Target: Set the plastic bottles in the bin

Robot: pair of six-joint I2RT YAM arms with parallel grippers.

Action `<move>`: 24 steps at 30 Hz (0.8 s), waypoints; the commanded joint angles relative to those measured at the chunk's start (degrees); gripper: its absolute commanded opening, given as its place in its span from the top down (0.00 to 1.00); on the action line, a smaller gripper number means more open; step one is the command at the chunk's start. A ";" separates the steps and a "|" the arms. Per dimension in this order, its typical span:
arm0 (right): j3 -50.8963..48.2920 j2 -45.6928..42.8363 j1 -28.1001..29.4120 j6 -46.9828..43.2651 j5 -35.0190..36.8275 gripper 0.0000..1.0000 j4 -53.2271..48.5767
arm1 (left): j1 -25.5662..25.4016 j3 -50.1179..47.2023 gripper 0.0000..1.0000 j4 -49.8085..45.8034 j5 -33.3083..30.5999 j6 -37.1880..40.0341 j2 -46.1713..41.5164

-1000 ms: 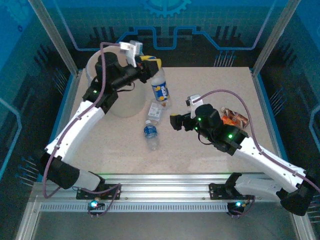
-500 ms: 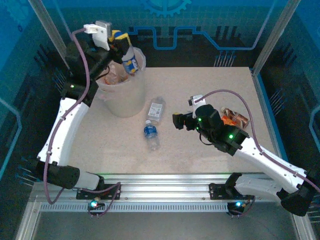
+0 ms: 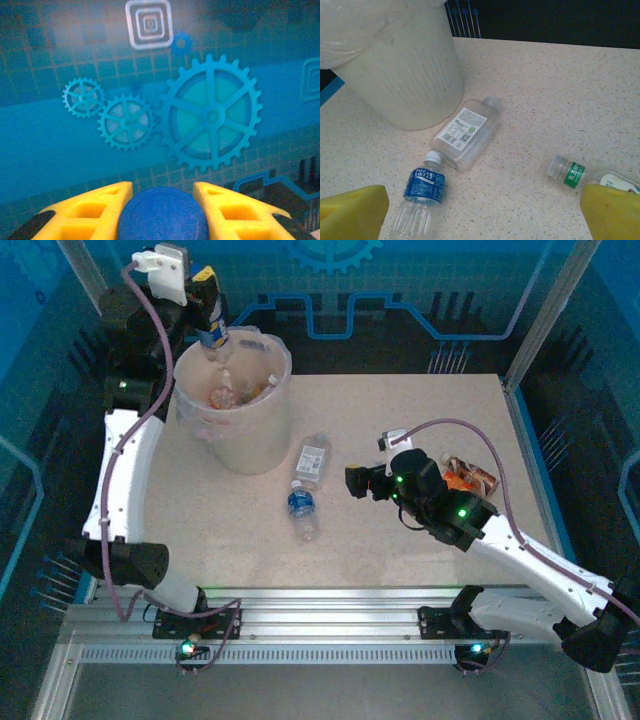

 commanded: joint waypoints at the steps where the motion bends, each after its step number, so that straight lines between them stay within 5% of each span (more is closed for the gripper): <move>1: 0.01 -0.85 -0.19 0.95 1.58 0.00 -0.14 | 0.74 3.19 1.00 -3.82 -2.66 5.42 2.90; 16: -0.94 -1.57 -0.60 1.66 1.60 0.00 -0.39 | 0.83 13.41 1.00 -22.47 -5.86 13.19 13.95; 24: -1.34 -1.92 -0.83 2.08 1.56 0.00 -0.41 | 0.83 14.12 1.00 -24.25 -6.33 14.39 18.34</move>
